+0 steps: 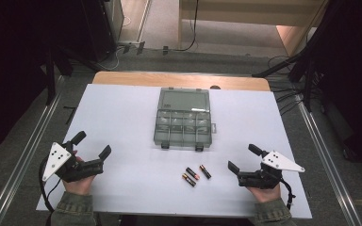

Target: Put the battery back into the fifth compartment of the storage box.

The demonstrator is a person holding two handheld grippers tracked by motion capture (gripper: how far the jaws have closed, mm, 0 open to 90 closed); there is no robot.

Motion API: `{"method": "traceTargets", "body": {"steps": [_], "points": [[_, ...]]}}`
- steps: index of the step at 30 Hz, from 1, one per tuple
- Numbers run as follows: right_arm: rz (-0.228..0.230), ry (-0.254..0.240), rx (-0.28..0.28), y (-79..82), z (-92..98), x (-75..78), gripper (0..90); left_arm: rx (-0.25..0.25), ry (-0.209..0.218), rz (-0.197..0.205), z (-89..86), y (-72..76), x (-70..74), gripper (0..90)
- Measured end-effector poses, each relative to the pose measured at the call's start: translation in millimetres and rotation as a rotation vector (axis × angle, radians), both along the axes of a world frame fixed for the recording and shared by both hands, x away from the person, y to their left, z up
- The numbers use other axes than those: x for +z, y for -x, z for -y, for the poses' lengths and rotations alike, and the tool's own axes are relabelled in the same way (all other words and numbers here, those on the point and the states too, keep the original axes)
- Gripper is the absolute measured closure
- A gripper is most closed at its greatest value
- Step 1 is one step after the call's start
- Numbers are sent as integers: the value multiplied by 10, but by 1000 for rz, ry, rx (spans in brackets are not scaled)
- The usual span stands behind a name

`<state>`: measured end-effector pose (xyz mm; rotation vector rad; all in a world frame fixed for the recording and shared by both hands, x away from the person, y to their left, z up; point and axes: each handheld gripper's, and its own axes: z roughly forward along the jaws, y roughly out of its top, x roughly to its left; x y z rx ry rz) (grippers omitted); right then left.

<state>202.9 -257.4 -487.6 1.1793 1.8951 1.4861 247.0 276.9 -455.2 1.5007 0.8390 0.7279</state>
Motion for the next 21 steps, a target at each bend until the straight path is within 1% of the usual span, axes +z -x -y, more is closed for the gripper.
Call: {"method": "traceTargets", "body": {"steps": [3, 5, 6, 12, 15, 16, 20, 21], "points": [[2, 7, -4, 13, -2, 5, 0, -7, -6, 5, 2, 7, 1, 0], [1, 17, -15, 8, 18, 1, 0, -9, -1, 5, -3, 6, 4, 0], [-5, 18, -15, 4, 25, 0, 0, -9, -1, 5, -5, 5, 4, 0], [-15, 17, -15, 4, 25, -3, 0, -14, -3, 5, 3, 5, 3, 0], [-15, 25, -9, -2, 23, -5, 0, -25, 3, 6, 11, 5, 0, 0], [-25, 31, -9, 1, 32, -4, 0, -32, 10, 7, 16, 4, 2, 0], [-54, 16, 5, -6, 56, 5, 0, -37, 14, 1, 18, 2, 1, 0], [-54, 16, 5, -6, 56, 5, 0, -37, 14, 1, 18, 2, 1, 0]]}}
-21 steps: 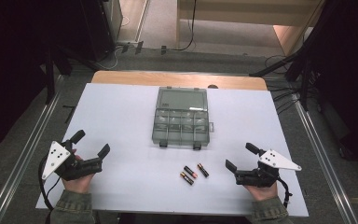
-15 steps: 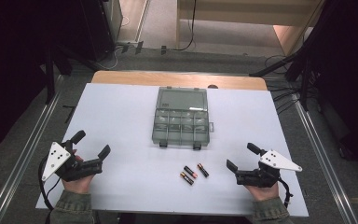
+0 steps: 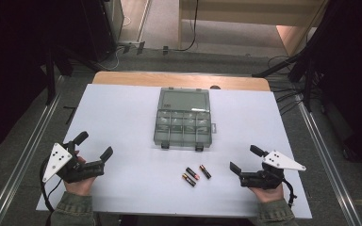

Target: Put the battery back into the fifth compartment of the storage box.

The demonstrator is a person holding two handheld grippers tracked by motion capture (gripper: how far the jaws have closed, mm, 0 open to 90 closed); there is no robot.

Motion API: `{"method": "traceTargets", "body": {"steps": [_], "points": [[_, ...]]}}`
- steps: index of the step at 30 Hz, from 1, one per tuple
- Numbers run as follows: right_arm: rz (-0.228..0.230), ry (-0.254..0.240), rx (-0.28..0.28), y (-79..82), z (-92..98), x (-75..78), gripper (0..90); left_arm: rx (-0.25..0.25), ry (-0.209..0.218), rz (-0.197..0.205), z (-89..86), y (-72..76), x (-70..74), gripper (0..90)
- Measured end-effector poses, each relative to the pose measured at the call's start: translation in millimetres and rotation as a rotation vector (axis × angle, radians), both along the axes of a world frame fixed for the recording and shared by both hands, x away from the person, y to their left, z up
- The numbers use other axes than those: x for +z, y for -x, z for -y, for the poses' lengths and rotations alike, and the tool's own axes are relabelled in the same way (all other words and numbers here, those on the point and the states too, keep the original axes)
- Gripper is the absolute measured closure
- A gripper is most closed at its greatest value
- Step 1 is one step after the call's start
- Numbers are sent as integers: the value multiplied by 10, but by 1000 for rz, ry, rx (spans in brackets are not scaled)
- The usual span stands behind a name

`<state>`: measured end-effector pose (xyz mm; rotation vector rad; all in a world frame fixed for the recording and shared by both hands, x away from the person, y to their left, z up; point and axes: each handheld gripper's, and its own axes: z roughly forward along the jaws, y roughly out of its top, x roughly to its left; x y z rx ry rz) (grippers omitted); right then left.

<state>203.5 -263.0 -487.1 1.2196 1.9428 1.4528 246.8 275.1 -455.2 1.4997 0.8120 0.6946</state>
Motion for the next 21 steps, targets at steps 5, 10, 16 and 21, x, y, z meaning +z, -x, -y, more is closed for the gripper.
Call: {"method": "traceTargets", "body": {"steps": [5, 10, 16, 21], "points": [[-30, 29, 24, -52, -103, 32, 0, -7, 1, 3, 1, 16, 3, 0], [-70, 88, 84, -108, -284, 65, 0, -13, 7, -3, 0, 10, 1, 0], [-149, 176, 161, -196, -486, 106, 0, -29, 7, -7, 12, 7, -3, 0], [-202, 289, 208, -256, -667, 144, 8, -21, 7, -8, 7, 4, -3, 0]]}}
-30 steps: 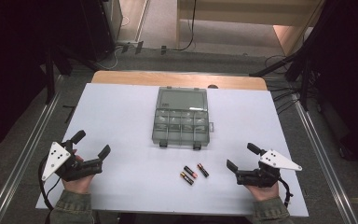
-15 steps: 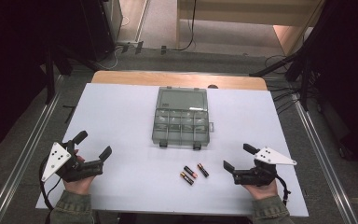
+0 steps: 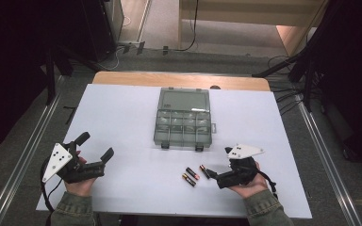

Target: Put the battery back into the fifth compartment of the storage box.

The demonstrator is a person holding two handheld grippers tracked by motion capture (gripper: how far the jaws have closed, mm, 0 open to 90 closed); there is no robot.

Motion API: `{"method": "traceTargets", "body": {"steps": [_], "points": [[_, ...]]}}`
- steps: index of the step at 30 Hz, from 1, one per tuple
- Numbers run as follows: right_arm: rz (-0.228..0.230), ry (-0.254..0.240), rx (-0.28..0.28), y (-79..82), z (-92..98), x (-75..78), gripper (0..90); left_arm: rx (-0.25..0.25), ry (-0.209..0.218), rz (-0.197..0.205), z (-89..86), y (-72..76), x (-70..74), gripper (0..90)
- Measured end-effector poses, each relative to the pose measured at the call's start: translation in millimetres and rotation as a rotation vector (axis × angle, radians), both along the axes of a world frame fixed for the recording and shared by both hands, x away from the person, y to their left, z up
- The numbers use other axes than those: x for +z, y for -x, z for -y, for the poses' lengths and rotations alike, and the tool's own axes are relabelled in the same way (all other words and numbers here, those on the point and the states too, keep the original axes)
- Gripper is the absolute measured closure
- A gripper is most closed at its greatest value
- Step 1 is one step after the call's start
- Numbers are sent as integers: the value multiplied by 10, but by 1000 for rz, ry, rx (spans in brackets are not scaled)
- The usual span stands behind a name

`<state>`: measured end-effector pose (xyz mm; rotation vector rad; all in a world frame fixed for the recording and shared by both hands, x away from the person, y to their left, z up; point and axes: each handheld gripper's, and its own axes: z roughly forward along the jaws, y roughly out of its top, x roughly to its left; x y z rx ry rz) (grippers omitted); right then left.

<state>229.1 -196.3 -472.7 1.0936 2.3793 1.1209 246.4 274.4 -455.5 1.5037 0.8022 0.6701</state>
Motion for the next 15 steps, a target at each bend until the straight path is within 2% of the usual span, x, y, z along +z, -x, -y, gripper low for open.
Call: {"method": "traceTargets", "body": {"steps": [1, 7, 10, 11, 12, 15], "points": [[-20, 37, 10, -25, -51, 18, 8, 0, -1, 1, 0, 1, 0, 0], [-53, 94, 24, -79, -143, 70, 14, 0, -1, -1, 2, 1, -1, 0], [-97, 130, 35, -154, -209, 102, 14, 0, -2, -1, 2, -1, -2, 0], [-97, 130, 35, -154, -209, 102, 14, 0, -2, -1, 2, -1, -2, 0], [-118, 164, 44, -193, -250, 104, 20, 0, 0, -1, 3, -1, -2, 0], [-148, 202, 58, -229, -303, 112, 45, -1, 0, -2, 6, -1, -3, 0]]}}
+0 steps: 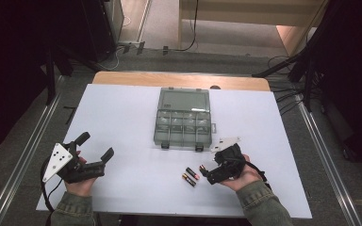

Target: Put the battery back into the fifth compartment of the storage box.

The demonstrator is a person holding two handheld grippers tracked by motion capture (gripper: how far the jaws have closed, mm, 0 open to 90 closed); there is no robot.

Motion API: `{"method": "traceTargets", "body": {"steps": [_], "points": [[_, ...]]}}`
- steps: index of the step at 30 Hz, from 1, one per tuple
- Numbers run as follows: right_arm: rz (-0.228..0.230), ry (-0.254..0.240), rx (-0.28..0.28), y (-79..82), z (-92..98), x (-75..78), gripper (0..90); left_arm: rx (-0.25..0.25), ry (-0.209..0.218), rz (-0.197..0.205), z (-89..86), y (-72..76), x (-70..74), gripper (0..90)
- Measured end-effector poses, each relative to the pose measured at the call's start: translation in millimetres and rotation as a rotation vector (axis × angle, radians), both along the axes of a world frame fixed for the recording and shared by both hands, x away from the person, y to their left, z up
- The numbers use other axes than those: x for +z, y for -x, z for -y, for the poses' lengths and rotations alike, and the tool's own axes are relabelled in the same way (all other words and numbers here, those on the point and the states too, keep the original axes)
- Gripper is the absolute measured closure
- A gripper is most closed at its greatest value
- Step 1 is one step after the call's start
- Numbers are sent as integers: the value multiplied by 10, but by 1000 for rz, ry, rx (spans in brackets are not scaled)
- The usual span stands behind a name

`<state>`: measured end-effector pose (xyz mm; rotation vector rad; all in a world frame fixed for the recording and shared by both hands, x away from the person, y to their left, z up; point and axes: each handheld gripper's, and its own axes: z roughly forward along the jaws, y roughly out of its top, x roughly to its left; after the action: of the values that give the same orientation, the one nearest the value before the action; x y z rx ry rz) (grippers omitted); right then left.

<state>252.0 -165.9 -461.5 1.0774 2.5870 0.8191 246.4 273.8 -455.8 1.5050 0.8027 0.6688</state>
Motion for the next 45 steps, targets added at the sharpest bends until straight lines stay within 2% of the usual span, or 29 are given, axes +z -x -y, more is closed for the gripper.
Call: {"method": "traceTargets", "body": {"steps": [4, 6, 9, 10, 11, 13, 14, 15, 16, 17, 18, 21, 22, 23, 27, 33, 36, 37, 38, 39, 41, 45], "points": [[-27, 38, 12, -27, -72, 16, 60, -1, -1, -1, 2, 0, -1, 0], [-68, 98, 15, -46, -163, 33, 68, -1, 2, 0, 0, 1, 1, 0], [-113, 129, 10, -77, -227, 38, 93, 4, 9, -4, -5, 3, 6, 0], [-113, 129, 10, -77, -227, 38, 93, 4, 9, -4, -5, 3, 6, 0], [-146, 156, -1, -110, -272, 28, 119, 5, 8, -6, -6, 2, 6, 0], [-182, 164, 0, -134, -301, 17, 133, 2, 7, -5, -6, 0, 4, 0], [-182, 164, 0, -134, -301, 17, 133, 1, 7, -5, -4, 0, 4, 0], [-210, 172, 0, -159, -328, -4, 137, -4, 10, -6, -3, 0, 4, 0], [-210, 172, 0, -159, -328, -4, 137, -4, 10, -6, -3, 0, 4, 0], [-249, 186, -13, -173, -339, -24, 154, -10, 14, -6, -1, -1, 2, 0], [-264, 191, -18, -177, -342, -34, 164, -14, 17, -9, 4, -4, 0, 0], [-327, 222, -20, -192, -343, -68, 224, -24, 13, -18, 16, -11, -6, 0], [-327, 222, -20, -192, -343, -68, 224, -24, 13, -18, 16, -11, -6, 0], [-358, 224, -25, -198, -343, -70, 286, -26, 14, -19, 21, -10, -7, 0], [-348, 236, -33, -180, -359, -65, 406, -24, 11, -21, 24, -6, -6, 0], [-335, 271, -69, -191, -397, -105, 530, -17, 10, -22, 25, -7, -7, 0], [-345, 285, -76, -191, -420, -123, 568, -18, 11, -21, 27, -6, -8, 0], [-348, 292, -91, -192, -450, -141, 645, -22, 10, -23, 29, -7, -10, 0], [-354, 302, -98, -189, -471, -151, 686, -22, 10, -23, 29, -7, -10, 0], [-354, 302, -98, -189, -471, -151, 686, -24, 9, -23, 31, -6, -11, 0], [-354, 323, -90, -171, -526, -152, 772, -33, 10, -25, 44, -6, -16, 0], [-351, 329, -88, -158, -541, -152, 778, -34, 8, -25, 46, -5, -17, 0]]}}
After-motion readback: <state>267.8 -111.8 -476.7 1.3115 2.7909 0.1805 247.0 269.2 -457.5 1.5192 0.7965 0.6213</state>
